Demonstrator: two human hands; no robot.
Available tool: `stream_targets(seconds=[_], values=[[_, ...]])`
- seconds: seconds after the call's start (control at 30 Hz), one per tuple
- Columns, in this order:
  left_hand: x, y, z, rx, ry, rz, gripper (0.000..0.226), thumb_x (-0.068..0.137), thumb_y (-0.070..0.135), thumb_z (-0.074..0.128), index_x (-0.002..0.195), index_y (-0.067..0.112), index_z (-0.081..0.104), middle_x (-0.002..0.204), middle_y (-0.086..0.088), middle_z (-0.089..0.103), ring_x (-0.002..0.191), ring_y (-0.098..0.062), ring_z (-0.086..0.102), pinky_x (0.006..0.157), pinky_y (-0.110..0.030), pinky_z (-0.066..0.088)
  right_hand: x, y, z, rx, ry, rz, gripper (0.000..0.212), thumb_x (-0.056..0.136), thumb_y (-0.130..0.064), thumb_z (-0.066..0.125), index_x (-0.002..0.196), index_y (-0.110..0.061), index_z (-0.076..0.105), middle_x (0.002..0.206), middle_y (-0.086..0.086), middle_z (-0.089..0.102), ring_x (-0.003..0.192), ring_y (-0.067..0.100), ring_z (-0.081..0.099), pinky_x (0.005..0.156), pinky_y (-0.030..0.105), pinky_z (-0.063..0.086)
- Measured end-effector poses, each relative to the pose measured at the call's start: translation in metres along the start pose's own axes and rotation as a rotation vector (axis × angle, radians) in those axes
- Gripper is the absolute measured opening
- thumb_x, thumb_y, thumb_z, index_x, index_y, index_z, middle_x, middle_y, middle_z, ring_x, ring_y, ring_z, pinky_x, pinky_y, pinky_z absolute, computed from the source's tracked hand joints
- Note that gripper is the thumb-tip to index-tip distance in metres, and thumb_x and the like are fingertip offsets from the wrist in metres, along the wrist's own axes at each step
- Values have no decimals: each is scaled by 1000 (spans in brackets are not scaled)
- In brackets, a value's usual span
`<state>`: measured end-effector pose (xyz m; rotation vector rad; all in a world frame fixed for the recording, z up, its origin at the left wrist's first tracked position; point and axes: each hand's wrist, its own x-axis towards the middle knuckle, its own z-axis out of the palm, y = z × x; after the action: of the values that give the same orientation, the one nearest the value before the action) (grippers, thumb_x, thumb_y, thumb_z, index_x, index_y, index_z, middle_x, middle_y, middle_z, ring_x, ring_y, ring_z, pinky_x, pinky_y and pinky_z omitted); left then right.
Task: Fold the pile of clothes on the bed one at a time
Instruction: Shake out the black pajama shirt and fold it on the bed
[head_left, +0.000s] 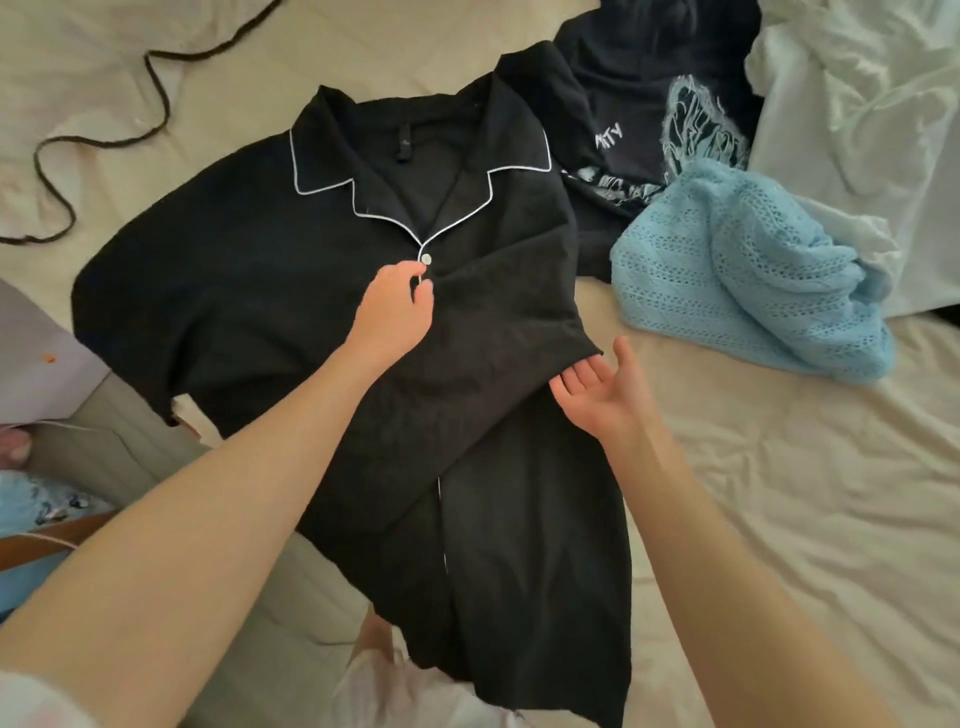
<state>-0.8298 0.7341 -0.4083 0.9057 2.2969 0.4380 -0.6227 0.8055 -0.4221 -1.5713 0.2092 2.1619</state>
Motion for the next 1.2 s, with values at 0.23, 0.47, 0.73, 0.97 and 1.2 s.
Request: stream_targets(seconds=[0.23, 0.47, 0.73, 0.97, 1.2], values=[[78, 82, 36, -300, -268, -128, 46, 96, 47, 42, 130, 17, 47, 117, 5, 54, 117, -20, 49, 91, -26, 39, 12, -18, 11, -12, 107, 106, 31, 96, -38, 52, 92, -9, 62, 88, 10, 67, 82, 25, 62, 76, 37, 48], [114, 127, 46, -606, -137, -225, 50, 95, 25, 53, 139, 8, 37, 140, -6, 43, 127, -22, 41, 98, -26, 34, 15, -24, -15, 148, 89, 21, 7, 94, -8, 52, 95, -7, 59, 95, 7, 64, 94, 22, 60, 88, 33, 45], [139, 160, 46, -479, -204, 143, 45, 94, 8, 53, 138, 7, 43, 138, -6, 49, 127, -14, 46, 104, -18, 36, 21, -42, -27, 271, 39, -144, 30, 94, -12, 52, 124, -12, 56, 105, 2, 68, 115, 19, 56, 95, 34, 42], [130, 105, 47, -143, -47, 152, 39, 89, 24, 61, 127, 13, 53, 111, -3, 64, 104, -15, 56, 95, -28, 44, 25, -22, -28, -75, 77, -110, 42, 95, -32, 54, 131, -12, 47, 131, 7, 50, 123, 22, 48, 103, 38, 37], [123, 85, 30, -72, -15, 218, 24, 88, 23, 62, 110, 12, 65, 107, -5, 65, 92, -11, 55, 83, -19, 40, 32, -37, -26, -157, 145, -289, 30, 98, -26, 50, 125, -14, 53, 117, 7, 61, 116, 23, 56, 94, 35, 46]])
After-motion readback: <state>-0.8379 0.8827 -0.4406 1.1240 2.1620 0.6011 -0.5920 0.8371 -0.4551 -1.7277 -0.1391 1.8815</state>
